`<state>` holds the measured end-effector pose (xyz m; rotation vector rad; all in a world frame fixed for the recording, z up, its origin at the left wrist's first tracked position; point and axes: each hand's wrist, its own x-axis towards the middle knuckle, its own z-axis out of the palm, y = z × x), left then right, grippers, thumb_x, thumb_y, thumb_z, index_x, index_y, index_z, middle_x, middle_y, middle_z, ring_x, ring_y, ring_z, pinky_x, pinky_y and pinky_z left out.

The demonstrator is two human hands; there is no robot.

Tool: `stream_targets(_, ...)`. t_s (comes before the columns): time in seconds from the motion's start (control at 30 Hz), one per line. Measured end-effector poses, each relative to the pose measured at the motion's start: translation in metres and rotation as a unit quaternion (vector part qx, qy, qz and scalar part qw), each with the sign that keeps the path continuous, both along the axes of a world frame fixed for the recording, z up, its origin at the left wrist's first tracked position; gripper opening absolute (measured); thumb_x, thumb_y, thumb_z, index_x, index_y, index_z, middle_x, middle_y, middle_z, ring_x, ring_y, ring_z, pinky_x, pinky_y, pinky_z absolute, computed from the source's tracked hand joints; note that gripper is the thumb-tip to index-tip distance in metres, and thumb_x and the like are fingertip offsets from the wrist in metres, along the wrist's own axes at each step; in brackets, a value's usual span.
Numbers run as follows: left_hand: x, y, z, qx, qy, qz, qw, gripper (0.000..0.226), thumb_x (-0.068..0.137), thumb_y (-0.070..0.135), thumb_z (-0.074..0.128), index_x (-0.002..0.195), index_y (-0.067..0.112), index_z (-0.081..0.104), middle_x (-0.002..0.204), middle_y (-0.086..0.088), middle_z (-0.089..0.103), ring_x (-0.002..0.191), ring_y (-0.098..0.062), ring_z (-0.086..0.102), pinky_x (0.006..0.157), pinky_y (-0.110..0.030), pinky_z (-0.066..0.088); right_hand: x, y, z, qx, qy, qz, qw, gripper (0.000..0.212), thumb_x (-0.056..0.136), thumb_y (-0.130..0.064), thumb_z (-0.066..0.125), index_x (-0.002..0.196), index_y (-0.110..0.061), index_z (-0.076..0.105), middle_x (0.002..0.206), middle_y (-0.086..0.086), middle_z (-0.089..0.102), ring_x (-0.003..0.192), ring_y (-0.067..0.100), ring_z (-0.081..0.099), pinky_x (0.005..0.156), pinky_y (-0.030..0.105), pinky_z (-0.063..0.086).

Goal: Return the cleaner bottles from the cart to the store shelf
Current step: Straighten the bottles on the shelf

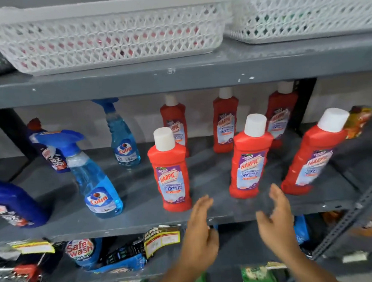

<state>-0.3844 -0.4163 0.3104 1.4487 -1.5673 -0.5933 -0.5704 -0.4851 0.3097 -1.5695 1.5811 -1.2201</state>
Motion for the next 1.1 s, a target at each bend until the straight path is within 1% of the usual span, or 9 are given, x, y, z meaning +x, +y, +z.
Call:
stream_targets(0.1, -0.04, -0.05, 0.018, 0.133, 0.117, -0.016, 0.984, 0.075, 0.081, -0.007, 0.042, 0.149, 0.015, 0.019, 0.158, 0.002, 0.02, 0.145, -0.021, 0.027, 0.12, -0.041, 0.023, -0.015, -0.025, 0.015, 0.092, 0.039, 0.113, 0.989, 0.082, 0.079, 0.008, 0.053, 0.149, -0.013, 0.016, 0.153, 0.008, 0.033, 0.138, 0.022, 0.035, 0.11, 0.036, 0.032)
stream_targets(0.17, -0.059, -0.073, 0.026, 0.161, 0.156, -0.023, 0.974, 0.079, 0.075, -0.011, 0.04, 0.148, 0.015, 0.026, 0.152, -0.006, 0.038, 0.136, -0.028, 0.043, 0.113, -0.051, 0.034, -0.013, -0.029, 0.019, 0.086, 0.078, 0.167, 0.979, 0.084, 0.076, 0.006, 0.052, 0.148, -0.021, 0.02, 0.147, -0.002, 0.039, 0.133, 0.017, 0.041, 0.105, 0.027, 0.034)
stream_targets(0.37, -0.053, -0.073, -0.007, 0.107, 0.153, 0.013, 0.982, 0.084, 0.062, -0.004, 0.041, 0.142, 0.025, 0.038, 0.141, 0.003, 0.052, 0.132, -0.012, 0.048, 0.113, -0.042, 0.037, 0.0, -0.024, 0.017, 0.045, 0.078, 0.194, 0.977, 0.079, 0.072, -0.003, 0.059, 0.142, -0.026, 0.03, 0.126, -0.012, 0.047, 0.119, 0.007, 0.046, 0.091, 0.01, 0.03)
stream_targets(0.53, -0.06, -0.069, -0.005, 0.12, 0.169, 0.043, 0.977, 0.079, 0.071, -0.014, 0.043, 0.144, 0.014, 0.033, 0.144, -0.002, 0.047, 0.134, -0.018, 0.044, 0.115, -0.041, 0.033, -0.008, -0.018, 0.009, 0.056, 0.086, 0.191, 0.976, 0.084, 0.078, -0.001, 0.058, 0.149, -0.013, 0.014, 0.153, 0.006, 0.03, 0.14, 0.019, 0.03, 0.111, 0.026, 0.026)
stream_targets(0.63, -0.075, -0.044, -0.002, -0.001, 0.07, 0.163, 0.984, 0.064, 0.068, -0.001, 0.048, 0.125, 0.027, 0.042, 0.123, 0.016, 0.046, 0.12, -0.009, 0.046, 0.108, -0.018, 0.031, -0.036, -0.007, 0.0, 0.0, 0.011, 0.085, 0.996, 0.077, 0.075, 0.008, 0.055, 0.145, -0.007, 0.026, 0.147, 0.013, 0.036, 0.137, 0.025, 0.036, 0.113, 0.037, 0.03)
stream_targets(0.73, -0.107, -0.032, 0.001, -0.028, 0.026, 0.021, 0.999, 0.064, 0.067, 0.007, 0.042, 0.121, 0.042, 0.037, 0.129, 0.025, 0.041, 0.121, 0.006, 0.041, 0.104, -0.006, 0.026, -0.087, -0.018, -0.005, -0.027, -0.031, -0.057, 0.997, 0.073, 0.073, 0.012, 0.056, 0.141, -0.005, 0.033, 0.138, 0.02, 0.043, 0.13, 0.032, 0.043, 0.109, 0.04, 0.033)
stream_targets(0.87, -0.159, -0.074, 0.017, 0.135, 0.051, -0.112, 0.983, 0.073, 0.08, -0.001, 0.041, 0.149, 0.013, 0.021, 0.159, -0.001, 0.017, 0.146, -0.007, 0.011, 0.119, -0.019, 0.008, -0.136, -0.055, 0.009, 0.1, -0.012, -0.026, 0.995, 0.075, 0.082, 0.005, 0.051, 0.147, -0.011, 0.02, 0.152, 0.015, 0.032, 0.14, 0.028, 0.032, 0.114, 0.043, 0.027)
stream_targets(0.97, -0.19, -0.105, 0.034, 0.182, 0.127, -0.128, 0.967, 0.079, 0.073, -0.01, 0.043, 0.147, 0.013, 0.026, 0.153, -0.009, 0.034, 0.143, -0.019, 0.03, 0.12, -0.039, 0.023, -0.137, -0.066, 0.016, 0.112, 0.036, 0.078, 0.99, 0.074, 0.074, 0.007, 0.048, 0.141, -0.022, 0.035, 0.141, 0.006, 0.05, 0.13, 0.024, 0.046, 0.11, 0.042, 0.036)
stream_targets(1.1, -0.205, -0.115, 0.029, 0.179, 0.147, -0.104, 0.967, 0.082, 0.065, 0.004, 0.046, 0.143, 0.024, 0.033, 0.143, -0.003, 0.048, 0.131, -0.015, 0.046, 0.114, -0.039, 0.035, -0.14, -0.072, 0.014, 0.106, 0.066, 0.077, 0.989, 0.077, 0.071, 0.003, 0.051, 0.139, -0.031, 0.036, 0.132, 0.002, 0.058, 0.121, 0.022, 0.054, 0.099, 0.035, 0.042)
